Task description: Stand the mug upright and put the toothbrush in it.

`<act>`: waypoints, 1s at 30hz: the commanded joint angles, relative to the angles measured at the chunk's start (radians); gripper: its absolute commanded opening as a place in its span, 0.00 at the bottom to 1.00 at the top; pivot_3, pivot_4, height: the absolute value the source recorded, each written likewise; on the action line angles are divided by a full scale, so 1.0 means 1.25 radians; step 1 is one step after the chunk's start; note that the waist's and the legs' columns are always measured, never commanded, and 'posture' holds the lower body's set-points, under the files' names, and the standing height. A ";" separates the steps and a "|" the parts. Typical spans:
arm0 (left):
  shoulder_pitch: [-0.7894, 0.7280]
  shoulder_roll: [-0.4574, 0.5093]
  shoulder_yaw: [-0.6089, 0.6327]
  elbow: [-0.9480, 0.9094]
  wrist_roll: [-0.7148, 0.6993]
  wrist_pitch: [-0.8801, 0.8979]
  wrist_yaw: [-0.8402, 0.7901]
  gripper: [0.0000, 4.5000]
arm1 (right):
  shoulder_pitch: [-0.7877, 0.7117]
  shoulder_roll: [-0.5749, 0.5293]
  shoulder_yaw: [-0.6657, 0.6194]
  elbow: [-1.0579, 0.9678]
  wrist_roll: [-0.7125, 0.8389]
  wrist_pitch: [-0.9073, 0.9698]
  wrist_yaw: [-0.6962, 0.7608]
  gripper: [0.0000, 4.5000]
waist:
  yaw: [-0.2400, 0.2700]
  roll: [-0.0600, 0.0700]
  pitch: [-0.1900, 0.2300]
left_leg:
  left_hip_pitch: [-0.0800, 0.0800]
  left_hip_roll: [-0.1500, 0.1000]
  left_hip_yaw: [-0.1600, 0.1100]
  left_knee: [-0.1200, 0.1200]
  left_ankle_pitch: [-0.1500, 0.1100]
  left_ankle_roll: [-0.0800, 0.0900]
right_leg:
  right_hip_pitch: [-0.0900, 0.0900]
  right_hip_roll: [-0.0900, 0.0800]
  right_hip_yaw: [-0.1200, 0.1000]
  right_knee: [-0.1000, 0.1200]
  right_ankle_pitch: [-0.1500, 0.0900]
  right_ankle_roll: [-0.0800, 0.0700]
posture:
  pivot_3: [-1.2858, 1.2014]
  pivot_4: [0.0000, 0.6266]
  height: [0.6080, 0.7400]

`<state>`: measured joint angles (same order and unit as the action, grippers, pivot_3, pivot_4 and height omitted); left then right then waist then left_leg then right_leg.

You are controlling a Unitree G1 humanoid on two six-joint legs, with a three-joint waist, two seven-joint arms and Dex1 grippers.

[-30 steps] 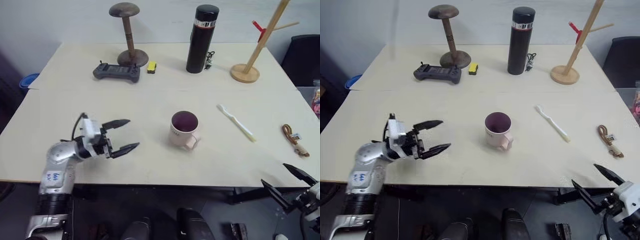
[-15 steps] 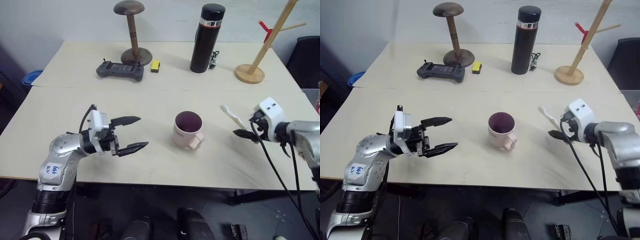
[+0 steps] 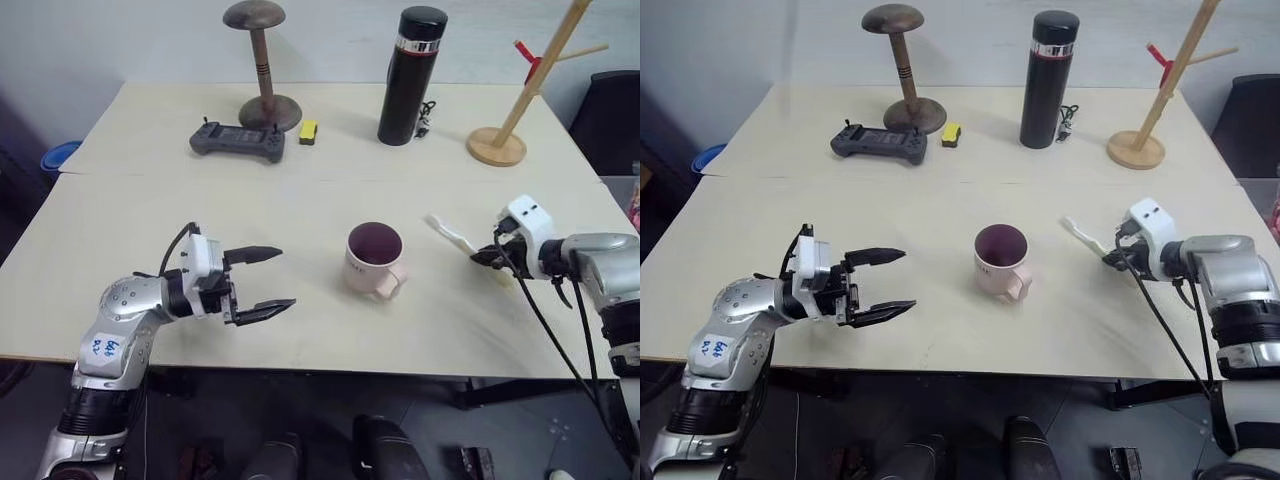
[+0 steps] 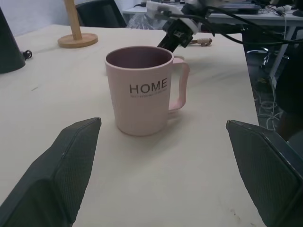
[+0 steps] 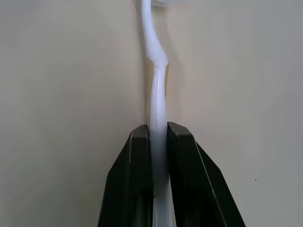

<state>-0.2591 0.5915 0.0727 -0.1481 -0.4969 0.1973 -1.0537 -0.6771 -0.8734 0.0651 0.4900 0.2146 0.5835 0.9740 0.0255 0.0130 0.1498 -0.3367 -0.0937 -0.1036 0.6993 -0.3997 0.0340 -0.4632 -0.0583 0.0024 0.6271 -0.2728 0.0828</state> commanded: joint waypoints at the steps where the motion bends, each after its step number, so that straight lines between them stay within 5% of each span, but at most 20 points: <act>1: 0.002 -0.004 0.035 -0.019 -0.014 -0.009 0.027 1.00 | 0.050 0.094 -0.186 -0.115 0.165 -0.229 0.080 0.03 | -0.003 0.000 0.000 | 0.000 0.000 0.000 0.000 0.000 0.000 | 0.000 0.000 0.000 0.000 0.000 0.000 | 0.52 0.24 1.00; 3: 0.004 -0.016 0.047 -0.008 -0.020 -0.013 0.043 1.00 | 0.069 0.193 -0.256 -0.224 0.246 -0.310 0.066 0.03 | -0.016 0.000 0.000 | 0.000 0.001 0.001 0.000 0.000 0.000 | -0.001 0.002 0.001 0.000 0.000 0.000 | 0.52 0.24 1.00; 7: -0.001 -0.030 0.046 0.023 -0.005 -0.033 0.049 1.00 | 0.060 0.375 -0.231 -0.413 0.335 -0.317 -0.015 0.03 | -0.031 0.001 0.001 | 0.001 0.003 0.001 0.000 -0.001 -0.002 | -0.001 0.004 0.001 0.002 0.000 0.000 | 0.52 0.24 1.00; 14: -0.011 -0.042 0.030 0.024 -0.003 -0.034 0.056 1.00 | 0.114 0.485 -0.152 -0.432 0.338 -0.352 0.014 0.03 | -0.020 0.000 0.000 | 0.001 0.000 -0.002 0.000 0.000 -0.002 | 0.000 0.001 -0.002 0.002 0.000 0.000 | 0.52 0.24 1.00; 22: 0.008 -0.038 0.040 0.005 -0.014 -0.009 0.068 1.00 | 0.164 0.464 -0.138 -0.367 0.296 -0.439 0.094 0.03 | -0.026 0.000 0.000 | 0.001 0.001 -0.001 0.000 0.000 -0.002 | 0.000 0.001 -0.003 0.002 0.000 0.000 | 0.52 0.24 1.00; 30: 0.034 -0.013 0.066 0.024 -0.007 -0.019 0.064 1.00 | 0.153 0.441 -0.154 -0.303 0.279 -0.499 0.116 0.63 | -0.026 0.000 0.000 | 0.001 0.001 -0.001 0.000 0.000 -0.002 | 0.000 0.001 -0.002 0.002 0.000 0.000 | 0.52 0.24 1.00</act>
<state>-0.2236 0.5630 0.1328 -0.1069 -0.5026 0.1892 -0.9740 -0.4750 -0.3073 -0.1164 0.1300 0.5658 -0.0076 1.1065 -0.0072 0.0135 0.1502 -0.3353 -0.0924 -0.1044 0.6989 -0.4001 0.0321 -0.4637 -0.0571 -0.0004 0.6296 -0.2728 0.0826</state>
